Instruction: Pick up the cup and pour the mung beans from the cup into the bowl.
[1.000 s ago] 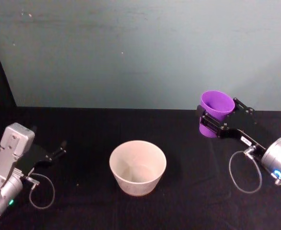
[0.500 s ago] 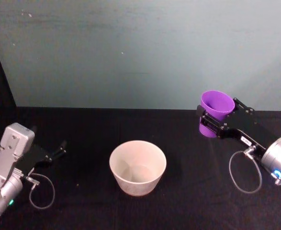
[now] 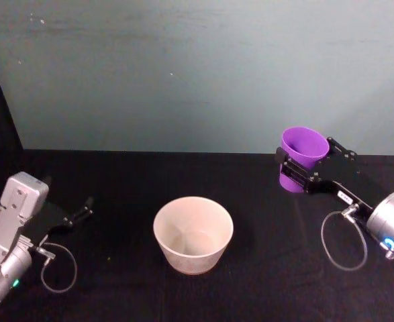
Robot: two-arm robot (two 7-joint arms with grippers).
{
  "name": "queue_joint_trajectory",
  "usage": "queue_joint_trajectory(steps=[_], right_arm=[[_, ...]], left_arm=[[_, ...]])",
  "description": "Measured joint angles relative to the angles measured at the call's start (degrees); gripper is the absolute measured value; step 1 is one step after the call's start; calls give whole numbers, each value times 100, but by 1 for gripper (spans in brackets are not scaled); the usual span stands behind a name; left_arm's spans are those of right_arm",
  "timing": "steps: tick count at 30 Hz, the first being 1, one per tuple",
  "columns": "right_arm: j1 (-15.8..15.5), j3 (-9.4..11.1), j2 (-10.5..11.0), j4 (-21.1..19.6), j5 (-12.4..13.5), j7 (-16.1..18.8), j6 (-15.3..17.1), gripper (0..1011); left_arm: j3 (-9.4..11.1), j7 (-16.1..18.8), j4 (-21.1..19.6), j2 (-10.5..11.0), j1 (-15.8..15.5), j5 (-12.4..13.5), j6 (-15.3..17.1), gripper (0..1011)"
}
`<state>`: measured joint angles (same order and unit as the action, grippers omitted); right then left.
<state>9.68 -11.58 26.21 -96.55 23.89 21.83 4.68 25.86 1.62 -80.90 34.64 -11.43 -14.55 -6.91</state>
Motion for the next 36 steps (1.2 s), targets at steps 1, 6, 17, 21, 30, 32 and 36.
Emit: queue_joint_trajectory(steps=[1,6,17,21,30,32,36], right_arm=[[0,0,0,0,0,0,0,736],[0,0,0,0,0,0,0,736],[0,0,0,0,0,0,0,736],[0,0,0,0,0,0,0,737],[0,0,0,0,0,0,0,736],[0,0,0,0,0,0,0,736],[0,0,0,0,0,0,0,736]], left_arm=[[0,0,0,0,0,0,0,1000],[0,0,0,0,0,0,0,1000],[0,0,0,0,0,0,0,1000],[0,0,0,0,0,0,0,1000],[0,0,0,0,0,0,0,1000],[0,0,0,0,0,0,0,1000],[0,0,0,0,0,0,0,1000]])
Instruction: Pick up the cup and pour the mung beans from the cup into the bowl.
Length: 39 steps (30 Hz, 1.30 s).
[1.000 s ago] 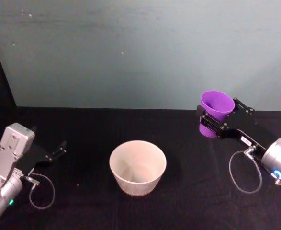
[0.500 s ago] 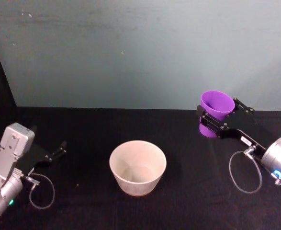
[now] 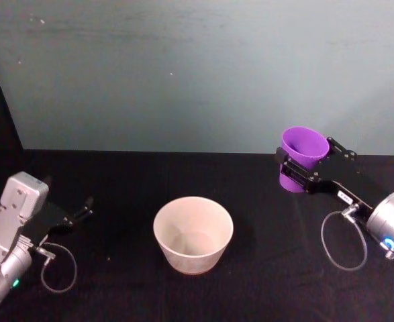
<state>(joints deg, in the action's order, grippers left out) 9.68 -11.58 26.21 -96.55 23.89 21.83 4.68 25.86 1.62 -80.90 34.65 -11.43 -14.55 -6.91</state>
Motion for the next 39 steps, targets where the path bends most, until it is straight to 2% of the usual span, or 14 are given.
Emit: queue_joint_trajectory(steps=[39], right_arm=[[0,0,0,0,0,0,0,736]], left_arm=[[0,0,0,0,0,0,0,1000]])
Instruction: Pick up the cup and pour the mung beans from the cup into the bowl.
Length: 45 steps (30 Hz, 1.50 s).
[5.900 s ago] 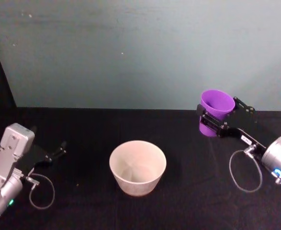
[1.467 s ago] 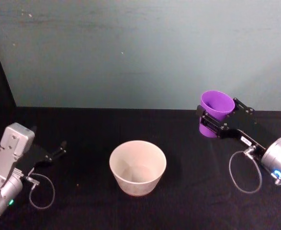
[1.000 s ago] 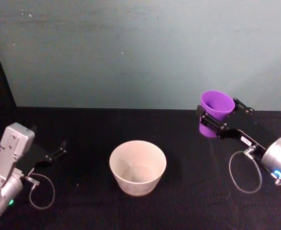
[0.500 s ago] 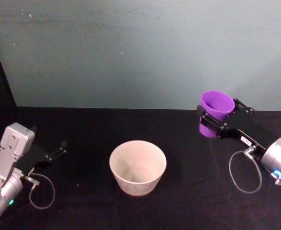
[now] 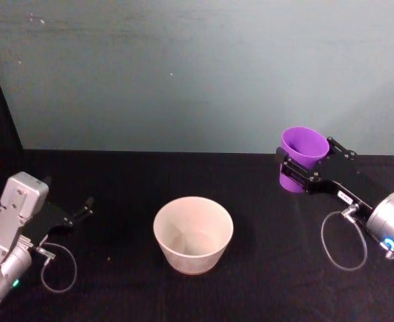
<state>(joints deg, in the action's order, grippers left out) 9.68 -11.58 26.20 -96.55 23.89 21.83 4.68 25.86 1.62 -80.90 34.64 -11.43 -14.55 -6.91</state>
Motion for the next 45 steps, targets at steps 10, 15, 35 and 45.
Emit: queue_joint_trajectory(steps=[10,15,35,45], right_arm=[[0,0,0,0,0,0,0,736],[0,0,0,0,0,0,0,736],[0,0,0,0,0,0,0,737],[0,0,0,0,0,0,0,736]], left_arm=[[0,0,0,0,0,0,0,1000],[0,0,0,0,0,0,0,1000],[0,0,0,0,0,0,0,1000],[0,0,0,0,0,0,0,1000]])
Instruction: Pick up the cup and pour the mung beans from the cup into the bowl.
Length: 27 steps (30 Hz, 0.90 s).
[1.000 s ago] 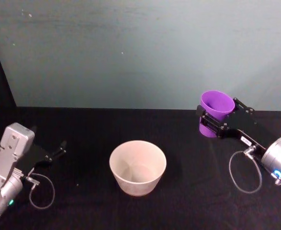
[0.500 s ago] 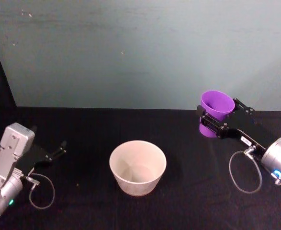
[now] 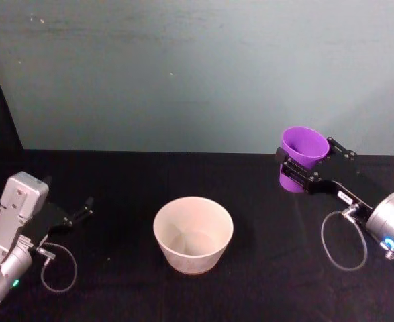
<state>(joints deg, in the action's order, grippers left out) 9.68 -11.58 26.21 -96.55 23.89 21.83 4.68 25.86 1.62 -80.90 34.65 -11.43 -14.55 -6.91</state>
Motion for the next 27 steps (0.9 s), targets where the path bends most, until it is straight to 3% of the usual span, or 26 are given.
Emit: queue_joint_trajectory(steps=[18,27], right_arm=[[17,-13,2,14,0,-1,-1,736],[555,-331,-83,491,-195,52,-146,736]], left_arm=[[0,0,0,0,0,0,0,1000],[0,0,0,0,0,0,0,1000]])
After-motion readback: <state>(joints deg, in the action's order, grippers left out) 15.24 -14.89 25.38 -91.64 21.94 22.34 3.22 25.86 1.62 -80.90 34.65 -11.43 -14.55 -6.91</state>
